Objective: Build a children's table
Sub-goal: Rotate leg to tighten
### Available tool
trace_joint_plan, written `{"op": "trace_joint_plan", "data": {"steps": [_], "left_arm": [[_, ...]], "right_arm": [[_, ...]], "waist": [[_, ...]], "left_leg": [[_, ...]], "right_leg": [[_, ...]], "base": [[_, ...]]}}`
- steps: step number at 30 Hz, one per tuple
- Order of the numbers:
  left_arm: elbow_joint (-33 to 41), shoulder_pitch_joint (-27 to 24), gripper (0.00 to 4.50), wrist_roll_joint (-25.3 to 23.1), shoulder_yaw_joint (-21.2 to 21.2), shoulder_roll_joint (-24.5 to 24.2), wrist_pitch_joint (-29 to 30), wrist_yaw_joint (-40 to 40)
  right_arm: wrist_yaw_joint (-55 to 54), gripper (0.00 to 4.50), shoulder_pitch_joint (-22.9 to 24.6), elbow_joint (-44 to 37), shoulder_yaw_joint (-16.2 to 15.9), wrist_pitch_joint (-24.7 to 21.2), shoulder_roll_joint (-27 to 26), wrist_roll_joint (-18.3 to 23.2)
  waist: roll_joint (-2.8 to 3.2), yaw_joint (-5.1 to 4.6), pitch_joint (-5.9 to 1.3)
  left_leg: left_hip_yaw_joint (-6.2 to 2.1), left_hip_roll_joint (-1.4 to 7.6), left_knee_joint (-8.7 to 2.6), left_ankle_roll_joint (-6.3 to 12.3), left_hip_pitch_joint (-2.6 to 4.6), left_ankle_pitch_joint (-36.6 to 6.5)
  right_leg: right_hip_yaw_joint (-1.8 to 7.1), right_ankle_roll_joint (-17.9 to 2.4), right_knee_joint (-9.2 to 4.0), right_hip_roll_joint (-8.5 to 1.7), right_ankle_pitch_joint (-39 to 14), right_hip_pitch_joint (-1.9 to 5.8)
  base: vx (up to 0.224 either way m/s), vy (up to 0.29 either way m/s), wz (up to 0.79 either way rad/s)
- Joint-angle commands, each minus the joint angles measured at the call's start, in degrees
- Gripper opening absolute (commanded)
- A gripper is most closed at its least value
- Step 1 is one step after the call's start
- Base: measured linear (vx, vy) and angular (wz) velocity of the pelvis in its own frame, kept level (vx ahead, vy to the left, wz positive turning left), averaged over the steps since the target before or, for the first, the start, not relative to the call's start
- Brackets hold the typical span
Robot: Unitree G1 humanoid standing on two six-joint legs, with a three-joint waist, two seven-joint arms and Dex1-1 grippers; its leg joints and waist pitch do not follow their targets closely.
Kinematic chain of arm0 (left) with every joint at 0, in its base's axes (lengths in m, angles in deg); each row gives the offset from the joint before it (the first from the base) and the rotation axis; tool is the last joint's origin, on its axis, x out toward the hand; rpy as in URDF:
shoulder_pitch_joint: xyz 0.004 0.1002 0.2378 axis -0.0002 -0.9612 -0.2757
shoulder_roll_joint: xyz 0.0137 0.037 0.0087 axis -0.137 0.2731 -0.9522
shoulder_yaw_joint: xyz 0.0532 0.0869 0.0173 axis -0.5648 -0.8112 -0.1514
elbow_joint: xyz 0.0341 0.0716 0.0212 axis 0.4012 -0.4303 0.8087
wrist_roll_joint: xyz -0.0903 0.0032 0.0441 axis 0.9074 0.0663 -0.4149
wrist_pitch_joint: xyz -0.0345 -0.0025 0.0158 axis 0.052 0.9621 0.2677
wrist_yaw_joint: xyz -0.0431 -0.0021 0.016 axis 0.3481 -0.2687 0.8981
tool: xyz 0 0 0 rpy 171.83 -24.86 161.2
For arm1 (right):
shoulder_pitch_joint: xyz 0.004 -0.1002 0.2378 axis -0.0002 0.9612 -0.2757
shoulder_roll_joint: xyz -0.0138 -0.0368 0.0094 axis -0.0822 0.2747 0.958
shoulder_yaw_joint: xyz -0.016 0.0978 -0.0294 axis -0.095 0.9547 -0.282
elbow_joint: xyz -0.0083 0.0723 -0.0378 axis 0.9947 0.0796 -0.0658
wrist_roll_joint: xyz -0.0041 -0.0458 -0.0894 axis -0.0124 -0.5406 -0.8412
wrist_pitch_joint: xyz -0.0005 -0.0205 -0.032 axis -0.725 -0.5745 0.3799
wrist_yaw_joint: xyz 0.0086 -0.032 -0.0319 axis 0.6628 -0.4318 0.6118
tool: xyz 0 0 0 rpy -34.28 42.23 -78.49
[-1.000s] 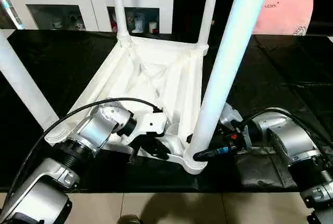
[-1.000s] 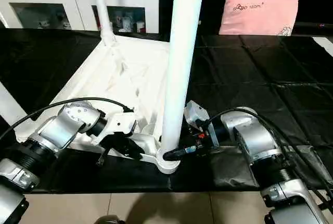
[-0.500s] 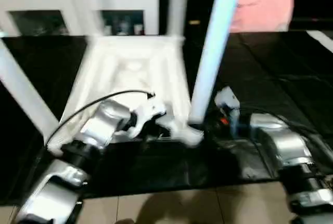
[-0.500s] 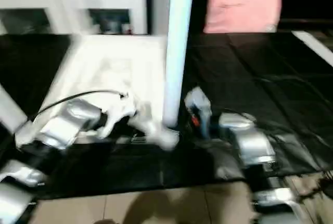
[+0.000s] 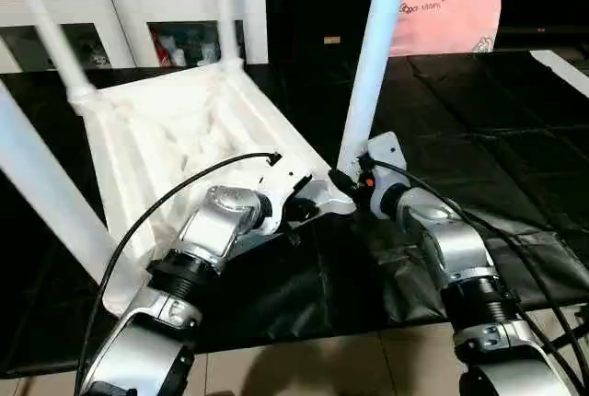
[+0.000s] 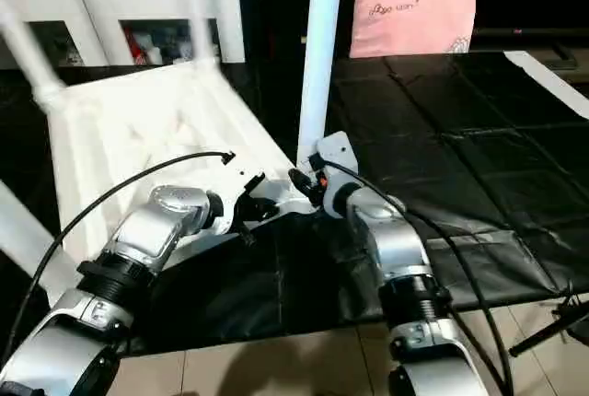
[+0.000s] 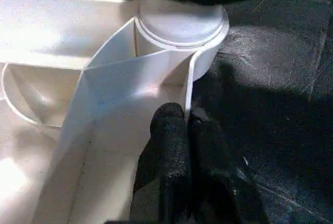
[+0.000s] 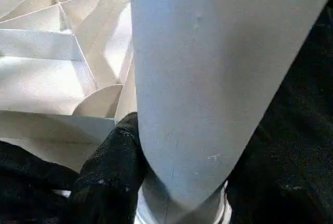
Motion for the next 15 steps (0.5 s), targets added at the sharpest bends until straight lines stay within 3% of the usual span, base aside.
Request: {"op": "trace_joint_plan", "data": {"steps": [1,4,6,11,12,15], "left_arm": [[2.4,2.4,0.0,1.0,-1.7,1.0,-2.2,1.0],[3.0,1.7,0.0,0.5,-2.9,-1.2,-3.4,3.7],[4.3,0.4,0.0,1.5,-3.6,-4.2,-5.5,8.9],[4.8,0.0,0.0,1.9,-3.7,-5.7,-6.1,11.5],[5.1,-0.2,0.0,2.3,-4.0,-7.0,-6.9,13.9],[6.4,-0.9,0.0,3.3,-5.7,-10.0,-9.1,19.8]], "right_arm": [[7.7,2.77,2.2,-0.2,-7.2,-1.5,-4.0,2.8],[10.2,3.09,3.1,-1.6,-6.7,-1.0,-2.0,3.3],[16.5,3.26,4.3,-3.6,-6.7,1.1,3.2,4.2],[20.6,3.62,4.9,-4.9,-6.4,1.6,6.1,5.5],[24.9,3.89,5.3,-6.5,-6.1,2.0,8.5,6.9],[34.1,3.99,6.0,-9.3,-6.3,2.3,13.1,9.3]], "waist": [[-0.36,0.38,-3.84],[-0.19,0.4,-3.82],[-0.34,0.62,-3.88],[-0.22,0.87,-3.93],[-0.34,1.08,-3.91],[-0.24,1.58,-4.05]], "left_leg": [[-0.49,1.13,-3.76,3.82,-0.66,-7.2],[-0.56,1.27,-3.85,3.89,-0.58,-7.3],[-0.51,1.4,-3.81,4.29,-0.55,-7.6],[-0.45,1.6,-3.73,4.47,-0.64,-6.4],[-0.35,1.55,-3.65,4.82,-0.68,-6.7],[-0.44,1.84,-3.57,5.75,-0.8,-5.5]], "right_leg": [[3.59,-4.3,-5.16,-3.98,-20.0,3.59],[3.67,-4.6,-5.07,-3.99,-19.5,3.54],[3.77,-4.8,-5.01,-4.1,-18.8,3.66],[3.89,-6.7,-4.53,-4.06,-16.2,3.55],[3.96,-6.6,-4.52,-4.03,-16.2,3.71],[4.01,-7.7,-4.03,-4.08,-13.5,3.61]], "base": [[0.0,0.0,0.0],[0.0,0.0,0.0],[0.0,0.0,0.0],[0.0,0.0,0.0],[0.0,0.0,0.0],[0.0,0.0,0.0]]}}
